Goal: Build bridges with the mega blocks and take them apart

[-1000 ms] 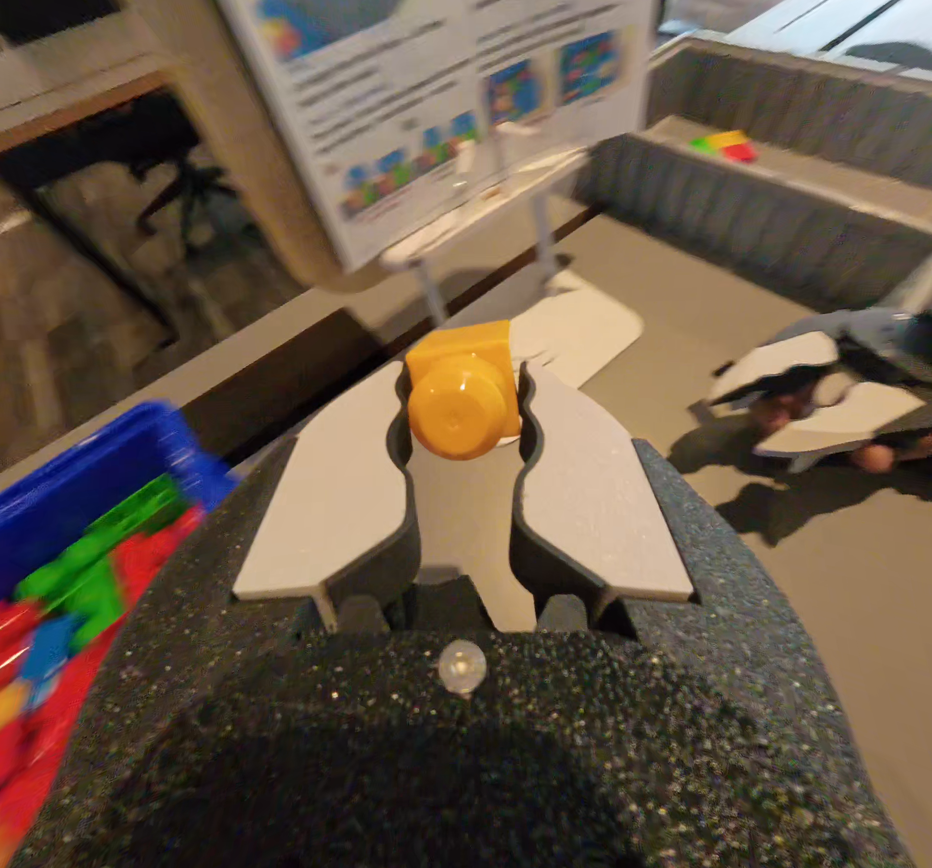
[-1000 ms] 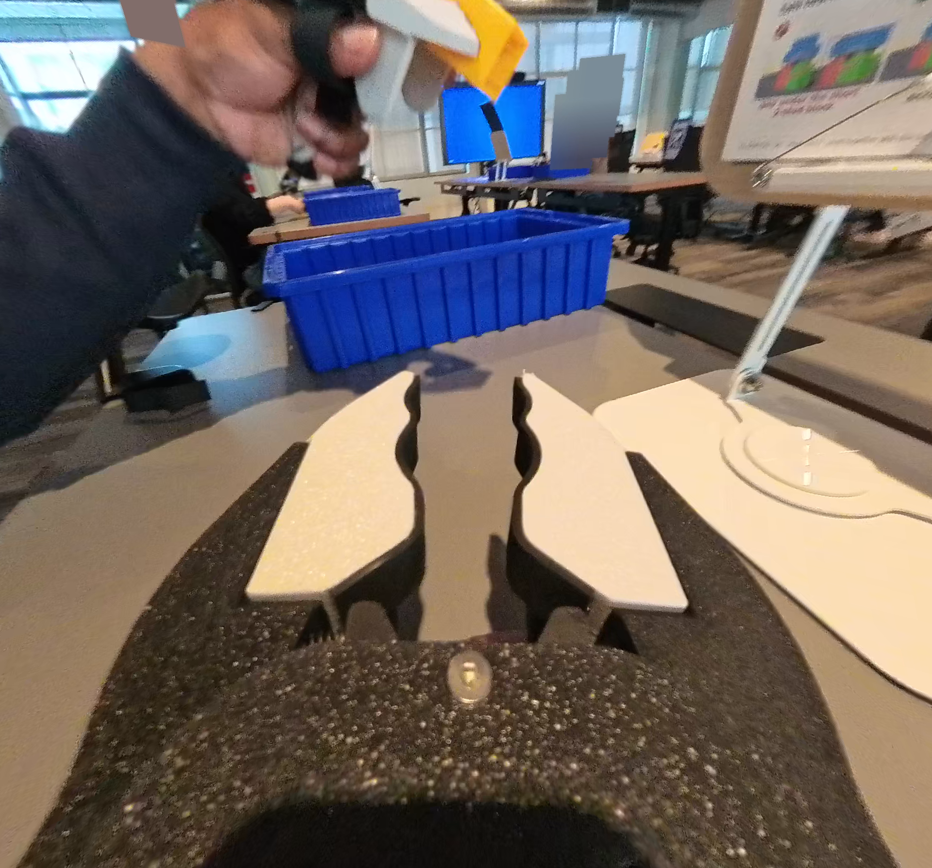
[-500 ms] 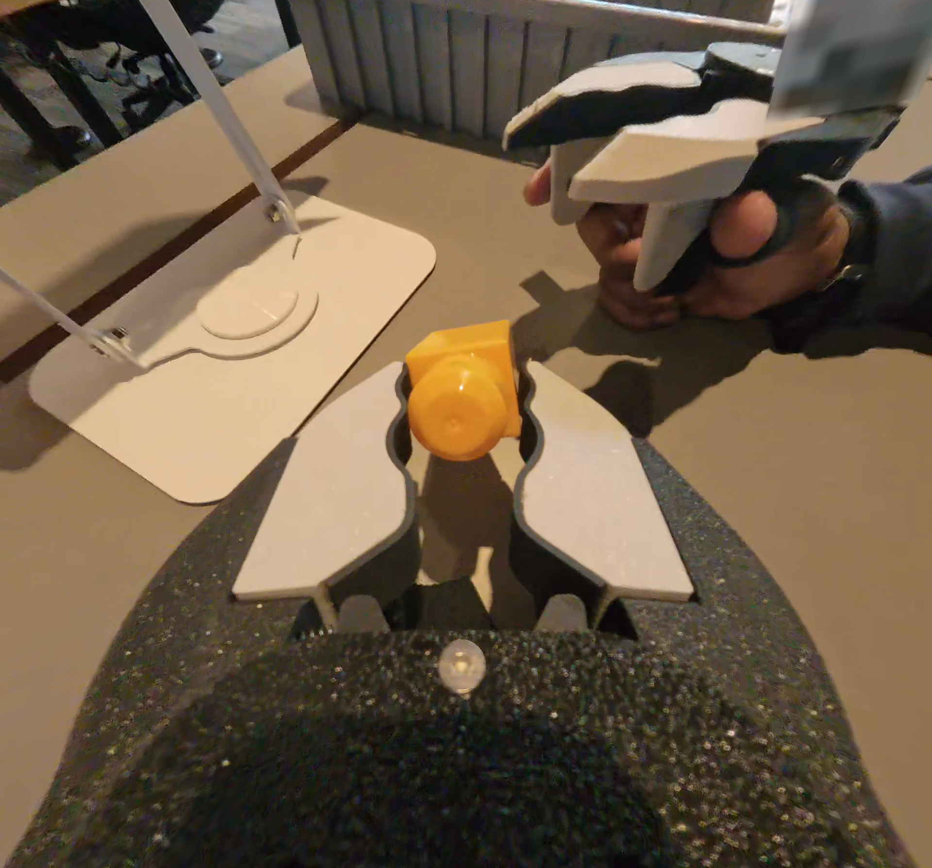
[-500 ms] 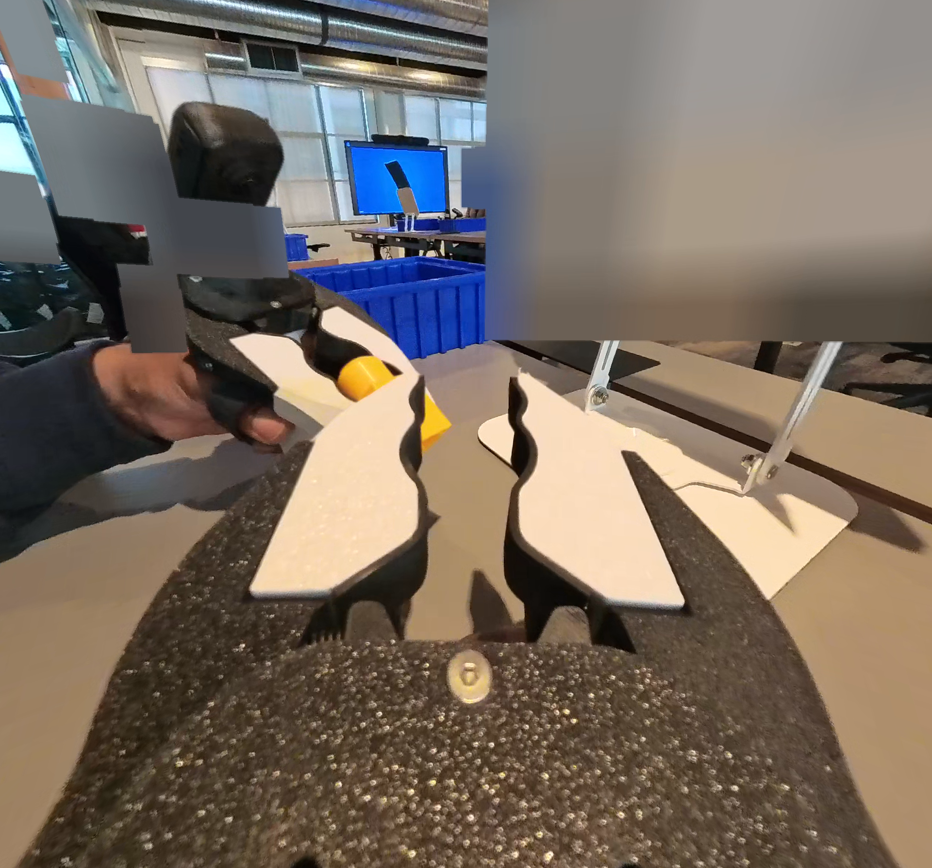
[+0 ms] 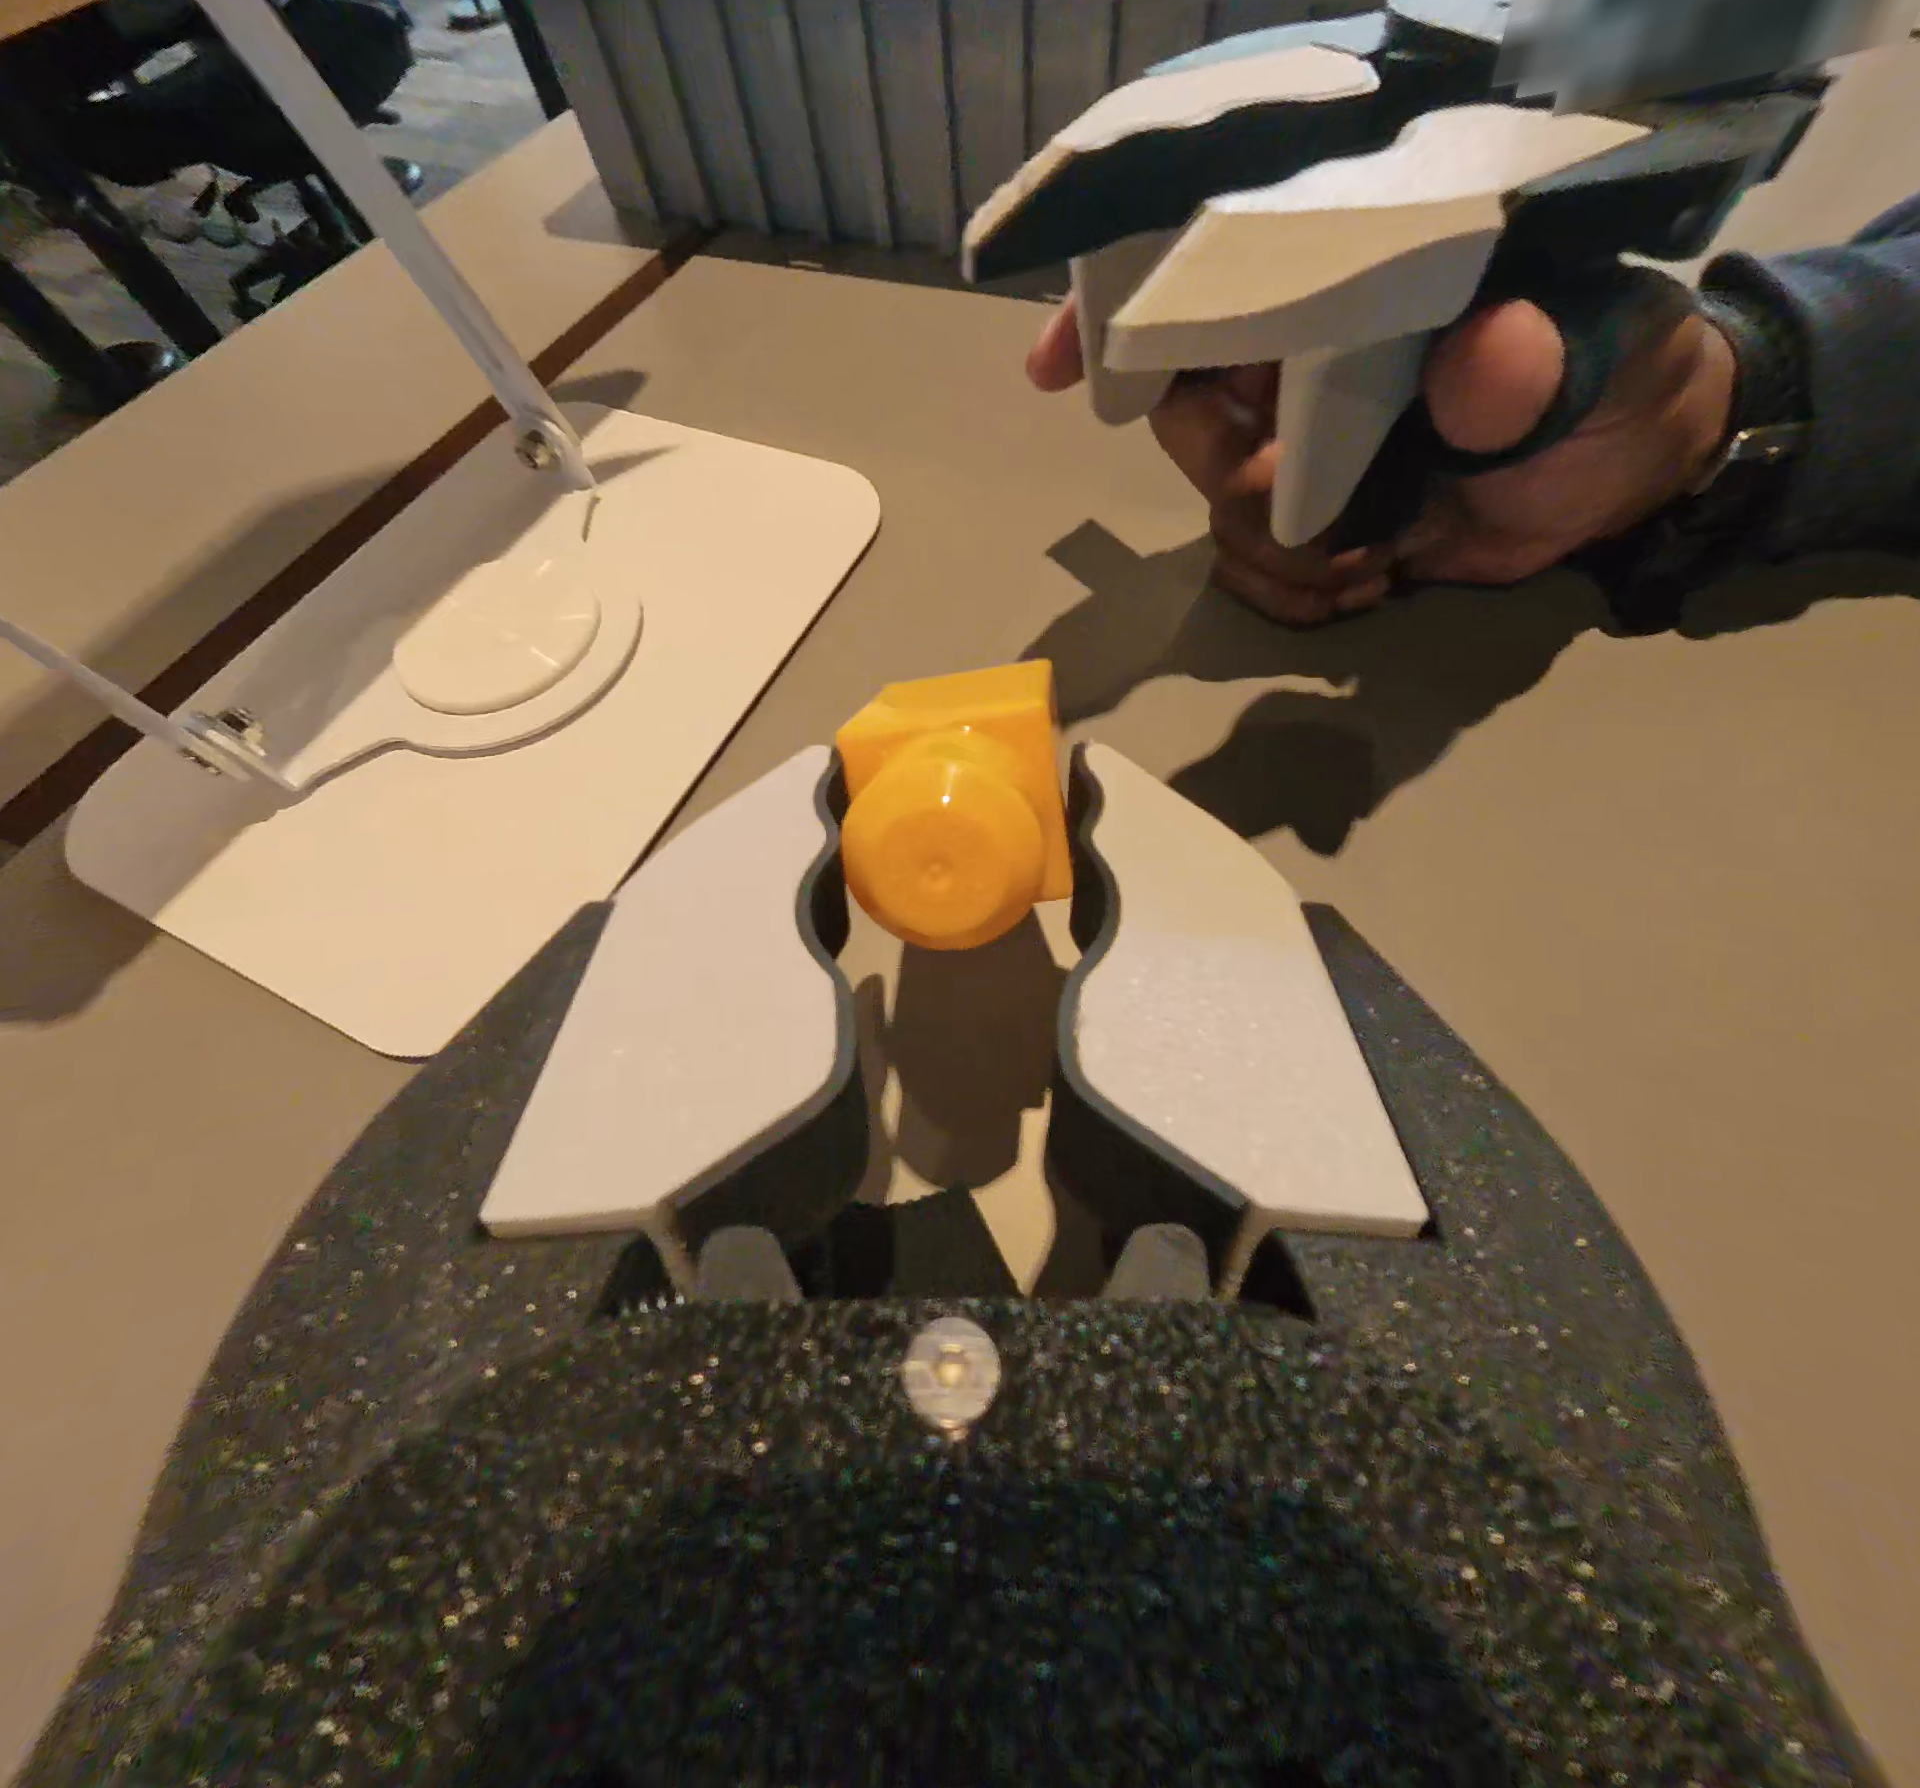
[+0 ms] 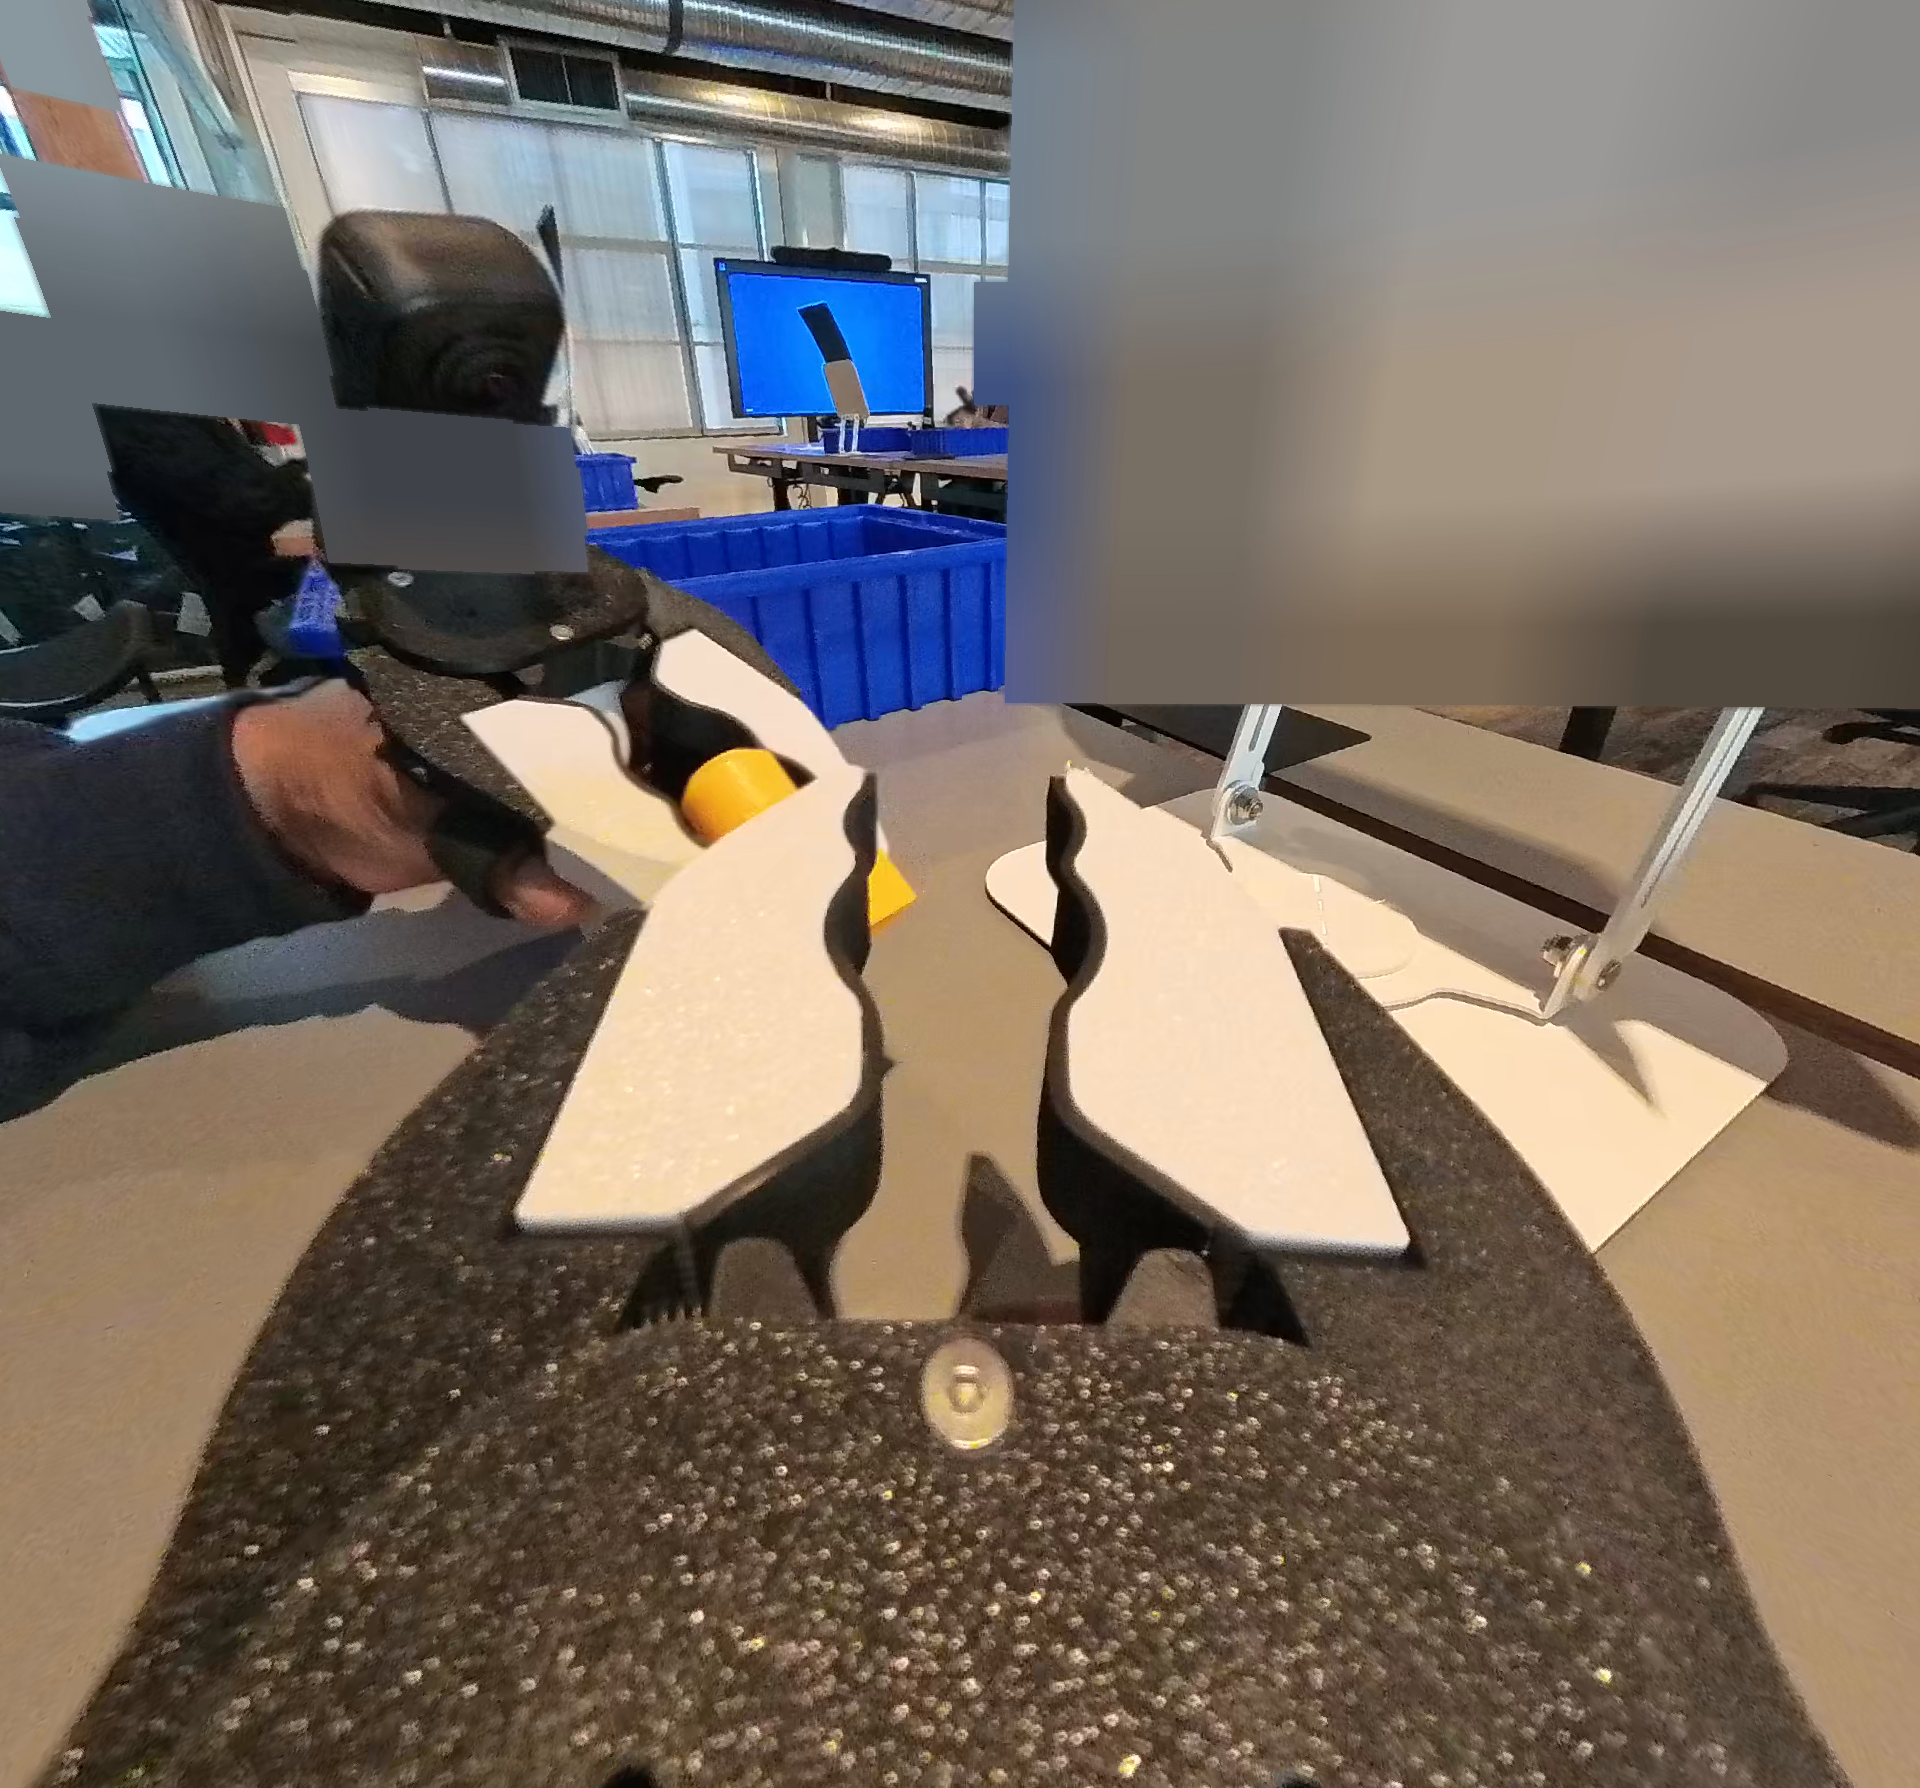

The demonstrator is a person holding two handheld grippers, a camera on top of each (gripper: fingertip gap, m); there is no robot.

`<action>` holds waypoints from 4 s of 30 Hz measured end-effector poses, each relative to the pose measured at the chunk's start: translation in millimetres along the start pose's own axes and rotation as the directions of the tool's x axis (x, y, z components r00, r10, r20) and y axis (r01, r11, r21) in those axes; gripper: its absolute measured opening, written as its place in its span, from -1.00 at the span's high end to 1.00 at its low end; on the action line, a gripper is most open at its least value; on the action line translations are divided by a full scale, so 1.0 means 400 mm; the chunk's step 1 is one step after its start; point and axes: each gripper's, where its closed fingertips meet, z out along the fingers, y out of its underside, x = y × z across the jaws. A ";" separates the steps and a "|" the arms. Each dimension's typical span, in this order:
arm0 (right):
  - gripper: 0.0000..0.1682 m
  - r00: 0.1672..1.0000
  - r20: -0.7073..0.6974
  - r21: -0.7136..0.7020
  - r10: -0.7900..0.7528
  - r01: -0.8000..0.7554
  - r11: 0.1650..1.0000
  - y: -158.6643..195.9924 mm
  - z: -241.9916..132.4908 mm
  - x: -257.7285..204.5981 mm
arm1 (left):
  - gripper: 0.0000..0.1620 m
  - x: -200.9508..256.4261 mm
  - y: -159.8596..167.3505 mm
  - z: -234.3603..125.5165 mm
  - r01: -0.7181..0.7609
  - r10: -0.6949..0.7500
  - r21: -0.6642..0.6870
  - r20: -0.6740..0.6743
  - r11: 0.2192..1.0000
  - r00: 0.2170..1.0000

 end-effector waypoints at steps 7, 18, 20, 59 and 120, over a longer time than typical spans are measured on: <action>0.64 1.000 -0.012 0.018 0.001 0.000 1.000 -0.007 -0.005 0.005 | 0.51 0.018 -0.005 -0.005 -0.030 0.031 0.021 -0.038 0.999 0.999; 0.64 1.000 -0.017 0.024 0.022 -0.022 0.999 -0.008 -0.002 0.014 | 0.51 0.022 0.020 0.016 0.028 -0.027 0.013 -0.091 1.000 0.995; 0.64 0.999 -0.018 0.027 0.033 -0.032 0.999 -0.008 -0.002 0.018 | 0.51 0.030 0.022 0.017 0.033 -0.032 0.004 -0.111 0.999 0.993; 0.63 1.000 -0.006 0.006 0.024 -0.024 1.000 -0.001 0.003 0.010 | 0.51 0.100 0.043 0.016 -0.007 -0.023 -0.143 -0.207 0.990 0.978; 0.63 1.000 0.005 -0.004 0.022 -0.022 1.000 0.003 0.005 0.006 | 0.51 0.105 0.068 0.013 -0.002 -0.043 -0.199 -0.224 0.980 0.974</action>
